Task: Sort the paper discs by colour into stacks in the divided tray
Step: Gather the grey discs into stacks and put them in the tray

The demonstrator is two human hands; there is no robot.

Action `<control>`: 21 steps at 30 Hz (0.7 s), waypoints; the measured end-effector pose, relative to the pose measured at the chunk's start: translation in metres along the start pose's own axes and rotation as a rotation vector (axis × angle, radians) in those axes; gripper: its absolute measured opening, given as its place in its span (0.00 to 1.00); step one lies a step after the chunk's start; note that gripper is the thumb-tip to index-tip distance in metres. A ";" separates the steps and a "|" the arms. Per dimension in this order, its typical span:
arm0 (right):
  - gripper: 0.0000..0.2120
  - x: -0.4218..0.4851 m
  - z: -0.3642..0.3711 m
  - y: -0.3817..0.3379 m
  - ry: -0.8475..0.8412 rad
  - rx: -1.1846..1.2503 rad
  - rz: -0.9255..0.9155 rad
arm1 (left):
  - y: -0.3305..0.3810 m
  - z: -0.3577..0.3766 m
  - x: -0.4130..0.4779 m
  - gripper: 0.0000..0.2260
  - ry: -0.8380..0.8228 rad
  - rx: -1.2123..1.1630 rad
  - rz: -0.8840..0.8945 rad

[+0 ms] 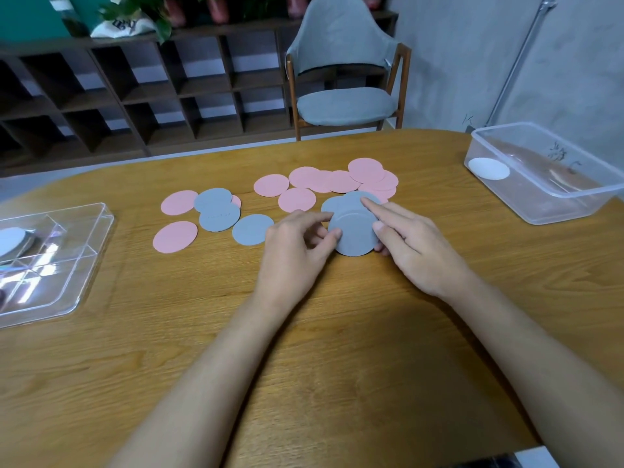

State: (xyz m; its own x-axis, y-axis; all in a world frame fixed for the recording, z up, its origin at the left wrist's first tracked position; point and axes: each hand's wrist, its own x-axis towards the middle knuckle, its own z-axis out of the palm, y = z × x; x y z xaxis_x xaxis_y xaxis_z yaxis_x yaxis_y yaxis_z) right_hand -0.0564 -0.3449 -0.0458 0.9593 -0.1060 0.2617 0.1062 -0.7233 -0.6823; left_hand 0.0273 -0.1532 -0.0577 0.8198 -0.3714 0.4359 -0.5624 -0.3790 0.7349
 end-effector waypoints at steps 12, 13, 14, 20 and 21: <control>0.26 -0.001 0.000 -0.001 -0.074 -0.244 -0.017 | -0.001 0.003 -0.002 0.12 0.051 0.068 0.132; 0.25 -0.001 0.000 0.000 -0.060 -0.223 -0.025 | -0.001 0.003 -0.003 0.12 0.053 0.039 0.112; 0.23 0.000 0.000 0.001 -0.044 -0.198 -0.034 | -0.001 0.004 -0.003 0.13 0.052 0.008 0.086; 0.16 0.001 -0.023 0.016 0.111 -0.125 0.011 | -0.003 0.009 0.001 0.15 -0.054 -0.002 0.048; 0.16 0.001 -0.027 0.020 0.146 -0.121 0.031 | -0.006 0.010 0.004 0.15 -0.068 0.036 0.066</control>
State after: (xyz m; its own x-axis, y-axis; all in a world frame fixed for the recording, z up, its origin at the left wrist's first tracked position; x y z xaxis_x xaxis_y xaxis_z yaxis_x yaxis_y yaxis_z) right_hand -0.0607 -0.3780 -0.0409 0.9125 -0.2208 0.3443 0.0369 -0.7938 -0.6070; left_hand 0.0329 -0.1607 -0.0652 0.7722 -0.4530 0.4456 -0.6196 -0.3813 0.6861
